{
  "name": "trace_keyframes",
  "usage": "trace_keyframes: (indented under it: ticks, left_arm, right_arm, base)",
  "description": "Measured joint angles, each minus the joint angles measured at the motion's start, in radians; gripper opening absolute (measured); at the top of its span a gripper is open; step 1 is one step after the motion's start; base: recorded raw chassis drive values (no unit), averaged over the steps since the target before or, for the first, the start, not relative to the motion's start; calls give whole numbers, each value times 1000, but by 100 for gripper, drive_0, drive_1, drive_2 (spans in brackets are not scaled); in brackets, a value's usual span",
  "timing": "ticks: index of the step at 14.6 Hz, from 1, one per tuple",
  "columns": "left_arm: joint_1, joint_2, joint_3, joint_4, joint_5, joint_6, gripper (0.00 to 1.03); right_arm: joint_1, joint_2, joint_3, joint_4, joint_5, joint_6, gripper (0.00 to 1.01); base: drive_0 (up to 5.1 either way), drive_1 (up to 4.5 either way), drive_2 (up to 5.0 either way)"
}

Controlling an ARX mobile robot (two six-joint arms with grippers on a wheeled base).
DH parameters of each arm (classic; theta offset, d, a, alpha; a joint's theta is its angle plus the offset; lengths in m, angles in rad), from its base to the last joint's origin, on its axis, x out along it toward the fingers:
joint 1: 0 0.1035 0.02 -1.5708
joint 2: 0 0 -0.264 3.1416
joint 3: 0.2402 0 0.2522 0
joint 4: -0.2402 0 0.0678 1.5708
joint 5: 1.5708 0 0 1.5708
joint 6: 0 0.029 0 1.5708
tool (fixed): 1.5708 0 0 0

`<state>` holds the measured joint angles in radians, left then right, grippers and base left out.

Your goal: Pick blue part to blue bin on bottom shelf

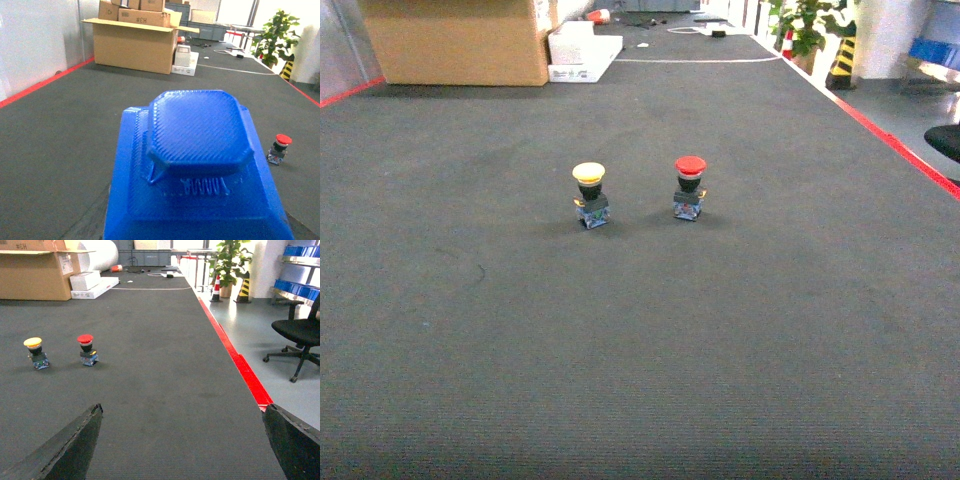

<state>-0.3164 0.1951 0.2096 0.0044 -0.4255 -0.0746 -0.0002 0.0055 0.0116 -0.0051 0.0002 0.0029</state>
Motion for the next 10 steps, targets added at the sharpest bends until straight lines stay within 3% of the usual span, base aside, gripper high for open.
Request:
trace_keyframes:
  ticks: [3,8,10]
  left_arm:
    - [0,0,0,0,0,0,43]
    - [0,1,0,0,3,0,43]
    - [0,-5,0,6,0,0,43]
  right_arm:
    - [0,0,0,0,0,0,98]
    - [0,0,0,1,0,0,98]
    - [0,0,0,5,0,0,98]
  base:
    - [1,-69,70]
    - [-1,-411,410]
    - [0,0,0]
